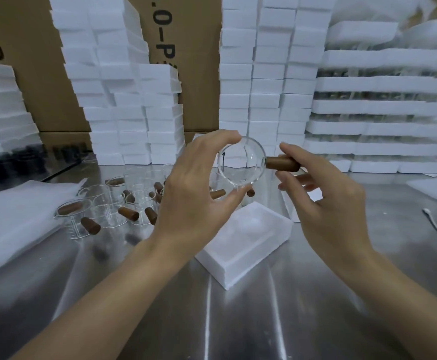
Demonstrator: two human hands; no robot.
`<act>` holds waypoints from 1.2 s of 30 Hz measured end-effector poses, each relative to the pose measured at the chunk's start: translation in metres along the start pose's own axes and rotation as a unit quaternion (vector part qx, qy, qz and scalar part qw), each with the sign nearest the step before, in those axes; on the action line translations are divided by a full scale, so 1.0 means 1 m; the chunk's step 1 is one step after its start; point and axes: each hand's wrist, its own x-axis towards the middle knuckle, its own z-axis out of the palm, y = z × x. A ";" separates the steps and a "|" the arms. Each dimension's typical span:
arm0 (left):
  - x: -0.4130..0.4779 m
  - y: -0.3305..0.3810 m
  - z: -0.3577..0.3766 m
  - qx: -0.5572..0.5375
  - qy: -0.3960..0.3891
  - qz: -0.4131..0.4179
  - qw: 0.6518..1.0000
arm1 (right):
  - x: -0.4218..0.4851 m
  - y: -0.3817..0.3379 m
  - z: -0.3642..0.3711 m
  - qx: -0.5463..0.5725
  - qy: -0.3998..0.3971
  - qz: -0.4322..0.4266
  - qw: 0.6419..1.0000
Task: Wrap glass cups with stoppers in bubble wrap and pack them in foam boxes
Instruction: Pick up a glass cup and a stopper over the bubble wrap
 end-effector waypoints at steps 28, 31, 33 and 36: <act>-0.001 0.023 0.001 -0.056 0.035 -0.121 0.990 | 0.006 -0.012 -0.005 0.048 0.040 0.053 0.997; 0.001 0.028 -0.001 -0.085 0.023 -0.113 0.990 | 0.007 -0.014 -0.005 0.109 0.029 0.095 0.989; 0.001 0.030 -0.002 -0.100 0.013 -0.112 0.989 | 0.008 -0.016 -0.005 0.140 0.020 0.110 0.984; 0.002 0.030 -0.002 -0.102 0.008 -0.124 0.987 | 0.009 -0.016 -0.005 0.176 0.014 0.137 0.975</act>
